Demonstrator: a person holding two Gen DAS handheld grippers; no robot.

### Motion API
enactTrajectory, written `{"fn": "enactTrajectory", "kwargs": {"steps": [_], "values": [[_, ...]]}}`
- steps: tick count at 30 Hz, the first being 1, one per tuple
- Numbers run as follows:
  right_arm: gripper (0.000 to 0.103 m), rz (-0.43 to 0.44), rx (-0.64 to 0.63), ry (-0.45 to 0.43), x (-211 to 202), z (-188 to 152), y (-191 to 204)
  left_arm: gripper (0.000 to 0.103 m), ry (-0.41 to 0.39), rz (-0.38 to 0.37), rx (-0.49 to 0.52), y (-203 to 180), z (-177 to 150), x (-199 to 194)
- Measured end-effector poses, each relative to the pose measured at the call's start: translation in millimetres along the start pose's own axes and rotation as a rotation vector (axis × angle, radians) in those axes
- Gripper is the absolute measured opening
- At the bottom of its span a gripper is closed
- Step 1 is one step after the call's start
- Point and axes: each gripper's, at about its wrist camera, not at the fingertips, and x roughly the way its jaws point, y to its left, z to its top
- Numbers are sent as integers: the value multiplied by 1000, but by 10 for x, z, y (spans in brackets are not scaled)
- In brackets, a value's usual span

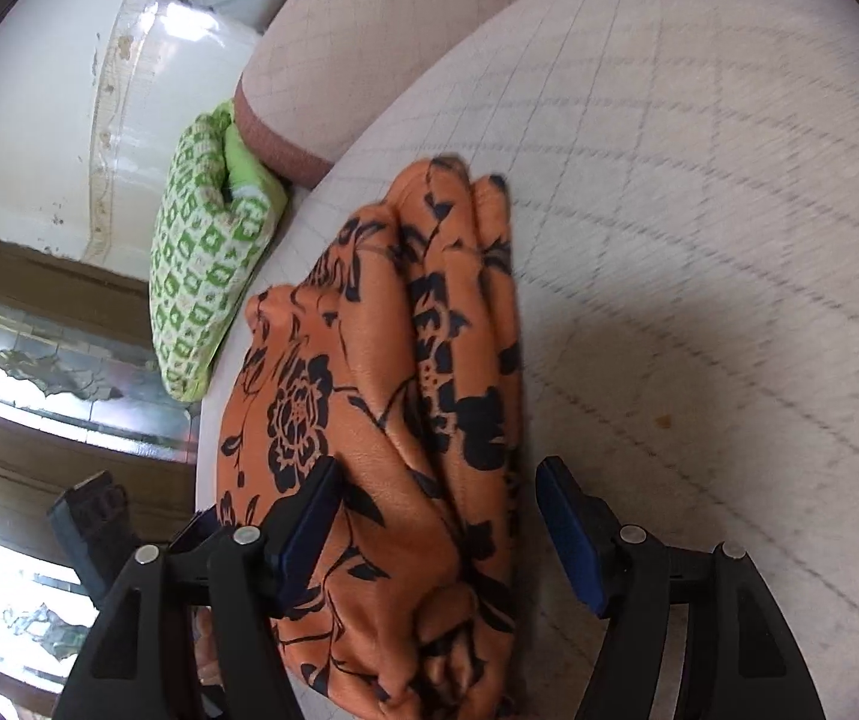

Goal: Fold small clothes

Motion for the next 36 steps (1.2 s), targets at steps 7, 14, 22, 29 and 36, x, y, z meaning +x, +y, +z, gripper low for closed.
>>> {"fn": "enactTrajectory", "kwargs": {"steps": [7,14,22,29,36], "values": [[75,78,38,6,82,6,-56,91,11,-33,-29,83,34,60],[76,143,54,6,177,17,-26,92,19,-33,-49,46,80,187],[73,86,13,-3,344,-17,168,92,52,-126,-149,233,152,315],[60,52,27,-31,320,-58,155,69,49,-140,-176,272,162,253],[54,69,45,-51,300,-110,259,50,9,-159,-174,265,172,91]]}}
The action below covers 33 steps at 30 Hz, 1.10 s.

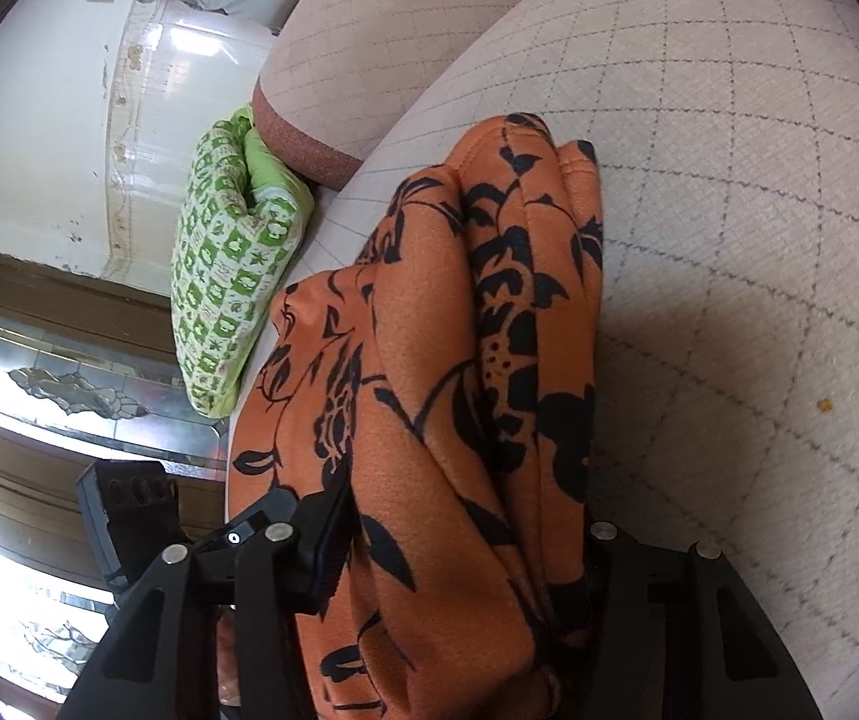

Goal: Fold small clothes

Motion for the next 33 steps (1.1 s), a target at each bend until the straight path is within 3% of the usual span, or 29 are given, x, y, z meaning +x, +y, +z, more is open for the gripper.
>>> {"fn": "enactTrajectory", "kwargs": {"steps": [5,11,19,33], "values": [[51,23,-39,-40,-89,-54,219,48,-27,-5,-3,-2,7,-160],[50,19,-116,-47,-51,-168,537,48,-91,42,16,32,-10,-505],[50,80,-152,-39,101,-358,863,48,-163,111,41,171,-53,-954],[50,49,-141,57,437,-661,936,48,-109,193,13,433,-308,-1008]]}}
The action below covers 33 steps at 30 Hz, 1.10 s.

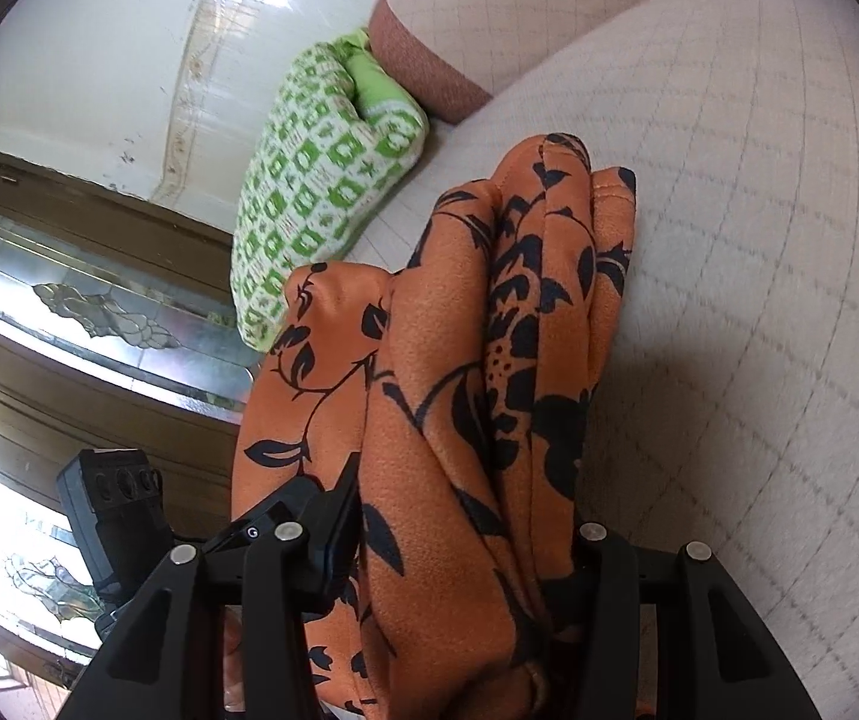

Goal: Fold small clothes

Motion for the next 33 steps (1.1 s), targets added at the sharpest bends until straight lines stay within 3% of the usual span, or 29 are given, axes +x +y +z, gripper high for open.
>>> {"fn": "enactTrajectory", "kwargs": {"steps": [9,13,21,24,33], "values": [[50,-65,15,34,121,-20,-155,57,37,70,-10,109,-98,161],[62,-82,58,65,185,10,-246,74,31,166,16,61,-108,183],[67,-128,39,77,124,-4,-189,76,-17,312,81,-236,-172,51],[68,-181,-11,36,-13,-63,-63,76,-56,375,103,-309,-218,-105],[68,-337,-159,-199,-642,-402,405,79,-190,511,85,-533,-545,-735]]}}
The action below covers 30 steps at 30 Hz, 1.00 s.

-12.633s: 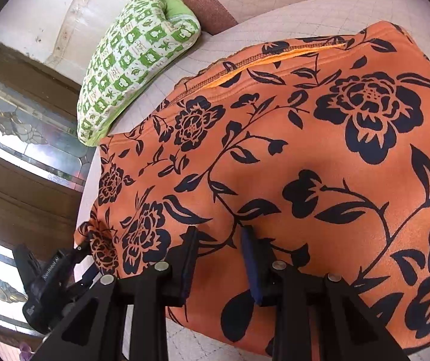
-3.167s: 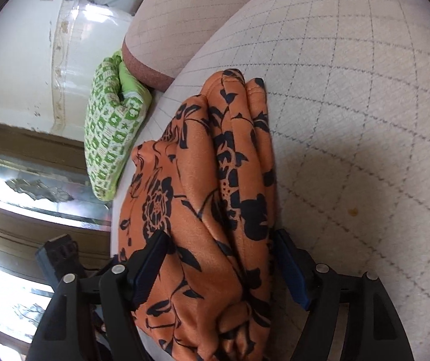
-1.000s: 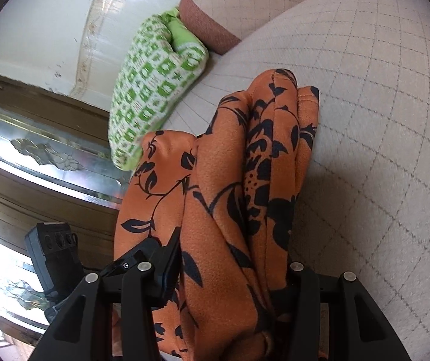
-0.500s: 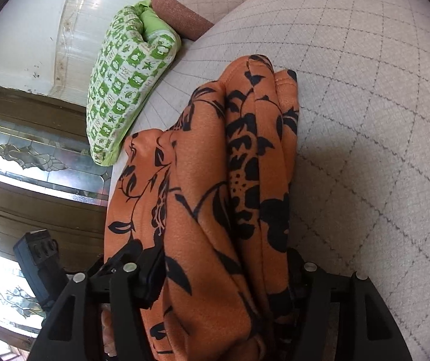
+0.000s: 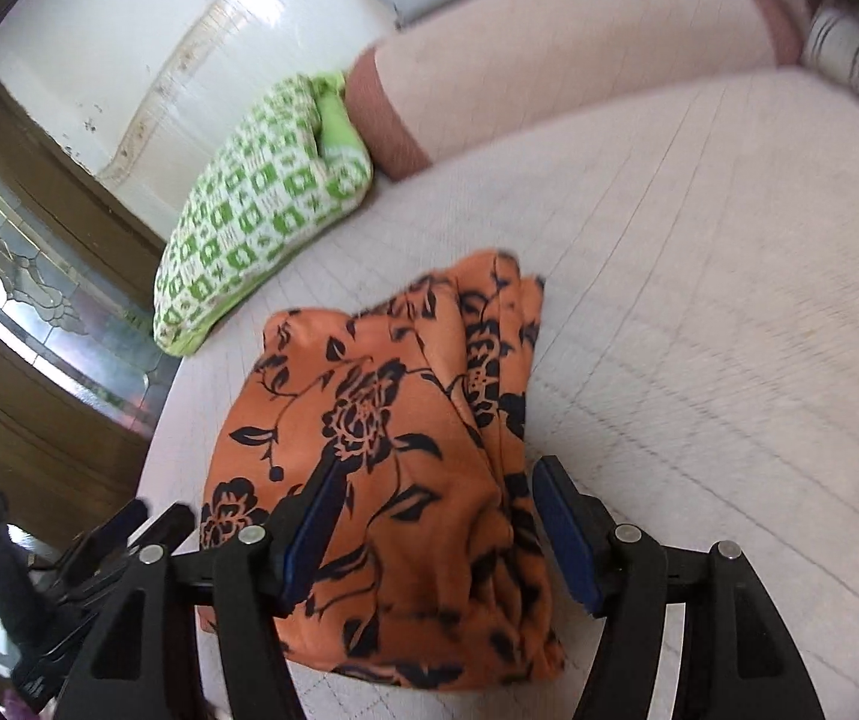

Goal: Fold small clothes

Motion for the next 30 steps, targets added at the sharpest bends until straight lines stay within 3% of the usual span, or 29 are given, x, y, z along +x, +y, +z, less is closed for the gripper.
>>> {"fn": "enactTrajectory", "kwargs": {"steps": [5,9,18,23,26,30], "values": [[70,-45,-35,-140,-527,-306,202,79,-32,28,-22,90,-43,-408],[71,-46,-37,-201,-908,-498,300,79,-77,48,-30,118,-11,-756],[73,-72,-193,-361,-1701,-598,830,80,-196,59,-44,131,35,-1484],[74,-53,-243,-388,-1957,-649,1090,81,-249,79,-42,158,61,-1755],[74,-42,-251,-389,-2002,-663,1167,90,-273,87,-51,182,67,-1871],[74,-38,-250,-393,-2039,-671,1215,90,-309,91,-64,219,74,-1991]]}}
